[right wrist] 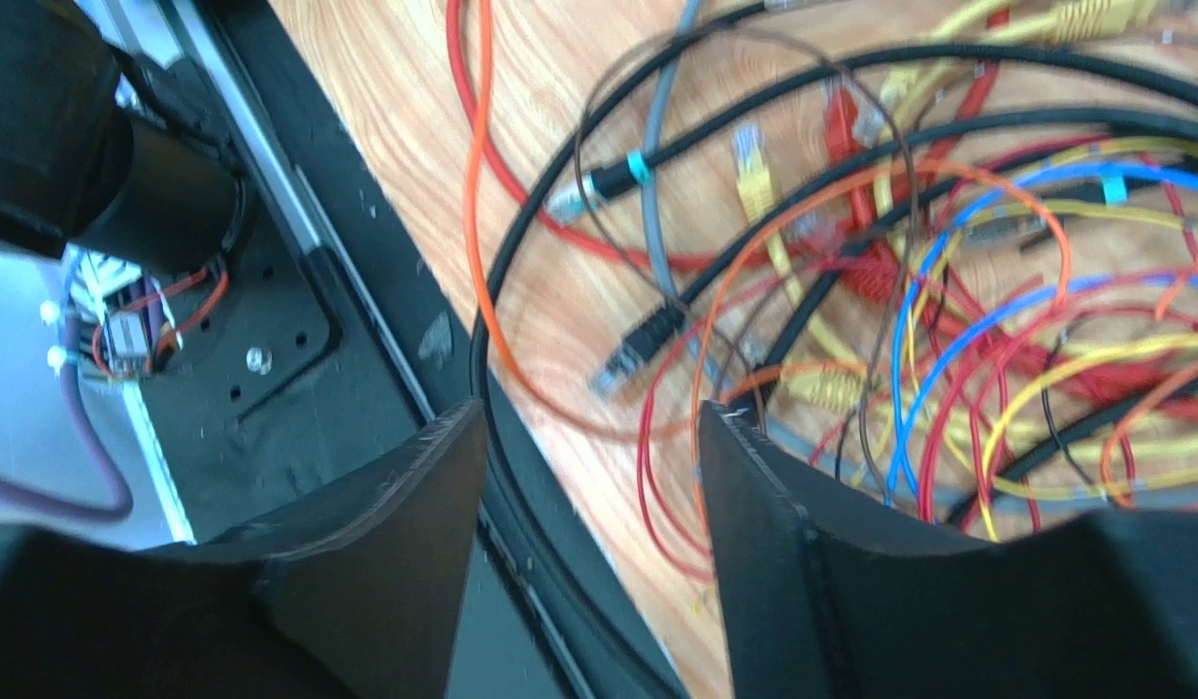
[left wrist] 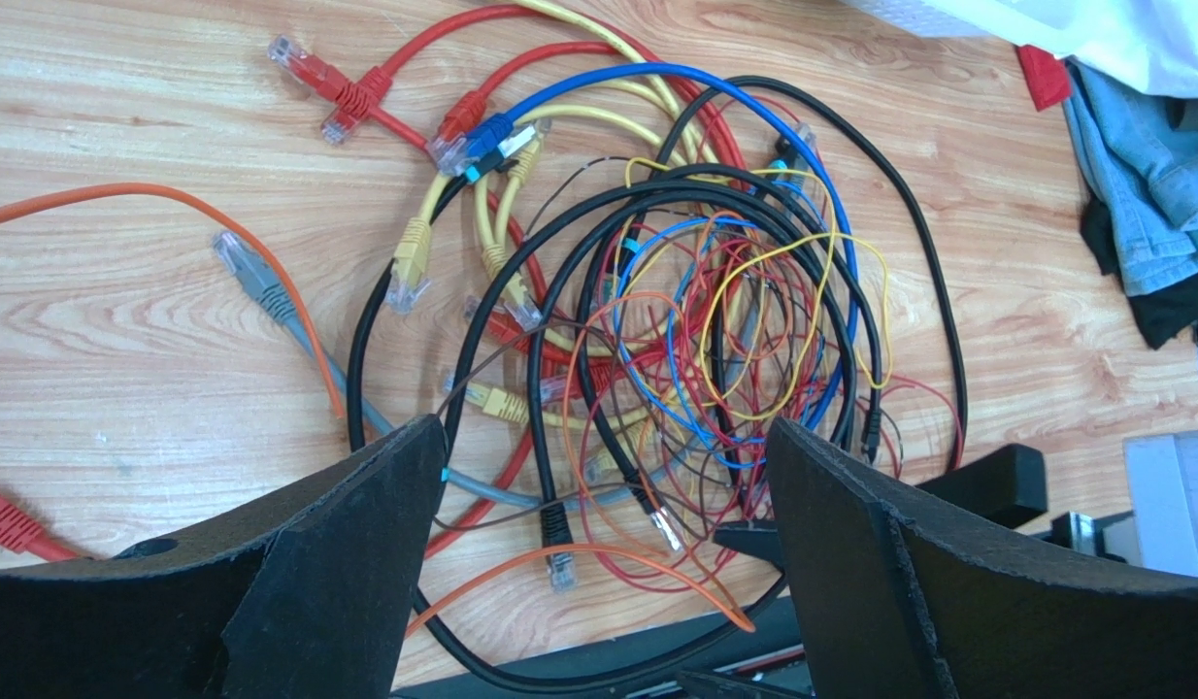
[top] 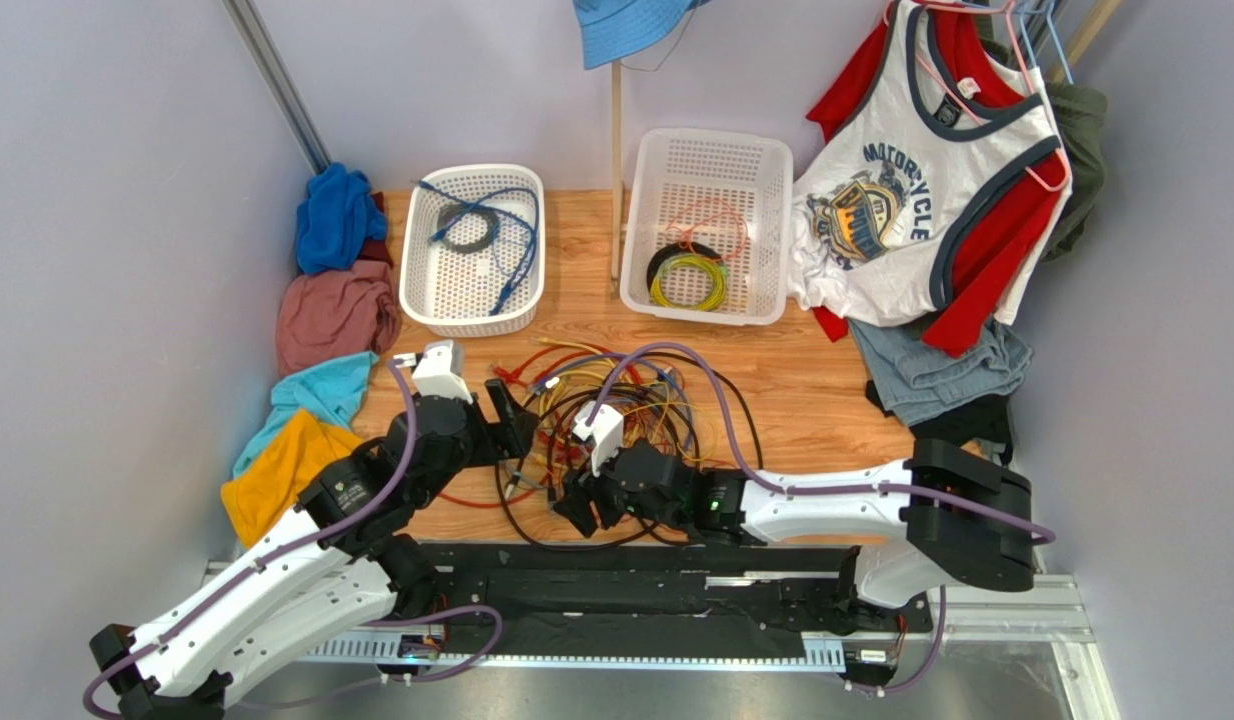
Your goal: Untangle the cables
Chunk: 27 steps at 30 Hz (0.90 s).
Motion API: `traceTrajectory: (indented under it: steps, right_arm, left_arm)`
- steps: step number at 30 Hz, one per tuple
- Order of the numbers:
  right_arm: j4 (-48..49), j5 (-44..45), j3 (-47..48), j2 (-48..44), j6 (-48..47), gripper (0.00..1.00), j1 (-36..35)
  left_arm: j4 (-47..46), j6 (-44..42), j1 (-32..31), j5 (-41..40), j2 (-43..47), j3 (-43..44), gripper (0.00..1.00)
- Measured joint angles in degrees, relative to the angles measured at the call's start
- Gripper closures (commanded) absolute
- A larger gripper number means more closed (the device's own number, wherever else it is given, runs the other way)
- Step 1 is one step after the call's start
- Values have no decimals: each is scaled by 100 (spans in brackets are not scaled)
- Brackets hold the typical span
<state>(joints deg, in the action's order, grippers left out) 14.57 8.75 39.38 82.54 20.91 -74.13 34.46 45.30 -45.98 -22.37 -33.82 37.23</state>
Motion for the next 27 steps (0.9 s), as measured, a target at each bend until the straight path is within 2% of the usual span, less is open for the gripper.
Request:
traceTrajectory:
  steps: [3, 4, 7, 11, 16, 21, 27]
  right_arm:
    - [212, 72, 63, 149, -48, 69, 0]
    - [282, 101, 66, 162, -63, 82, 0]
    - [435, 282, 55, 116, -81, 100, 0]
    - [387, 597, -125, -437, -131, 100, 0]
    - [-516, 1346, -13, -2124, -343, 100, 0]
    - [-1545, 1867, 855, -3423, -691, 100, 2]
    - [-2304, 2347, 1943, -4116, -1043, 100, 2]
  left_arm:
    - [0, 0, 0, 17, -2, 0, 11]
    - [0, 0, 0, 24, 0, 0, 11]
    - [0, 0, 0, 42, 0, 0, 11]
    - [2, -4, 0, 42, 11, 2, 9]
    - [35, -42, 0, -72, 13, 83, 4]
    - [0, -81, 0, -376, -195, 267, 2]
    - [-85, -44, 2, -579, -1025, 293, 2]
